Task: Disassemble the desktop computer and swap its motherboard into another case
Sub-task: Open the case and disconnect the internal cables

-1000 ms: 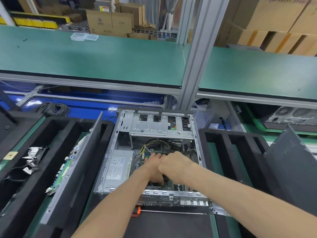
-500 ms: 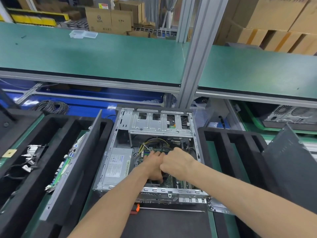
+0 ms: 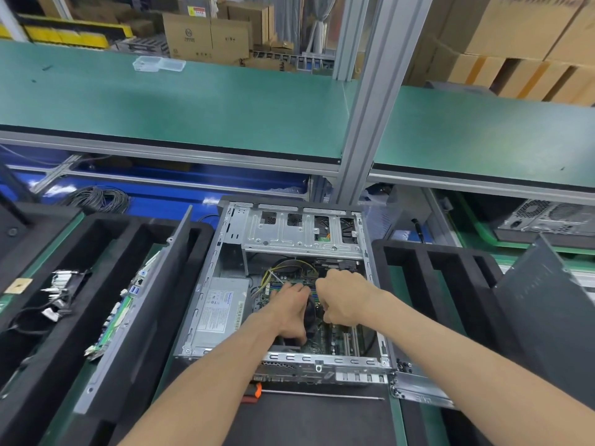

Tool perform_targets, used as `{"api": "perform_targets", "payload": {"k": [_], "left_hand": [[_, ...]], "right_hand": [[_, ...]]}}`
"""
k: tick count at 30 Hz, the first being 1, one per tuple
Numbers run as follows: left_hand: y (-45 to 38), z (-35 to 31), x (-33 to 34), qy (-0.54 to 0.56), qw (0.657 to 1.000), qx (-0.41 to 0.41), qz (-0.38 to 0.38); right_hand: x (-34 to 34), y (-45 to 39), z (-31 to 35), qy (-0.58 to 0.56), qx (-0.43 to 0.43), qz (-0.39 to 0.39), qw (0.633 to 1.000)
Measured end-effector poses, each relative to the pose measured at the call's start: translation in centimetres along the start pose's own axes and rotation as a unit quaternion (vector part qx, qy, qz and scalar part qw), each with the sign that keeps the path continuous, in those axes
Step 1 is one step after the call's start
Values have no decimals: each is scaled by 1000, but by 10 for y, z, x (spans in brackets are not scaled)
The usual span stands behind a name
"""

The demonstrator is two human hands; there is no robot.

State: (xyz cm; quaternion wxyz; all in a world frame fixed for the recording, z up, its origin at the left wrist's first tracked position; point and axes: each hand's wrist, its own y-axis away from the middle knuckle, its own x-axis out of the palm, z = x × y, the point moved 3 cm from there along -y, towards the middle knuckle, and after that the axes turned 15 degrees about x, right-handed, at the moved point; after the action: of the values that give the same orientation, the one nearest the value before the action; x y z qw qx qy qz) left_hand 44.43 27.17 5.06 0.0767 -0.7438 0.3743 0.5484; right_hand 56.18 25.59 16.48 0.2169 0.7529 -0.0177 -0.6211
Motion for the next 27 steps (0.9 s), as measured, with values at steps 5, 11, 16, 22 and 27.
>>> {"api": "perform_targets", "payload": {"k": [5,11,16,22,27], "left_hand": [[0,-2,-3,-4,1000,1,-1],[2,-2,-1,2,1000,-1,5],[2,-1,-1,6,1000,8,-5],[0,1,0,-1,1000,1,-5],[-2,3,2,3,1000,-3,-7]], "right_hand": [[7,-1,-1,-9,46,77,996],[-1,16,20,126,-117,-40,984],[-3,8,6,83,-59,25,995],[-2,2,-5,-15,47,176,983],[3,15,21,187,-127,-33,974]]}}
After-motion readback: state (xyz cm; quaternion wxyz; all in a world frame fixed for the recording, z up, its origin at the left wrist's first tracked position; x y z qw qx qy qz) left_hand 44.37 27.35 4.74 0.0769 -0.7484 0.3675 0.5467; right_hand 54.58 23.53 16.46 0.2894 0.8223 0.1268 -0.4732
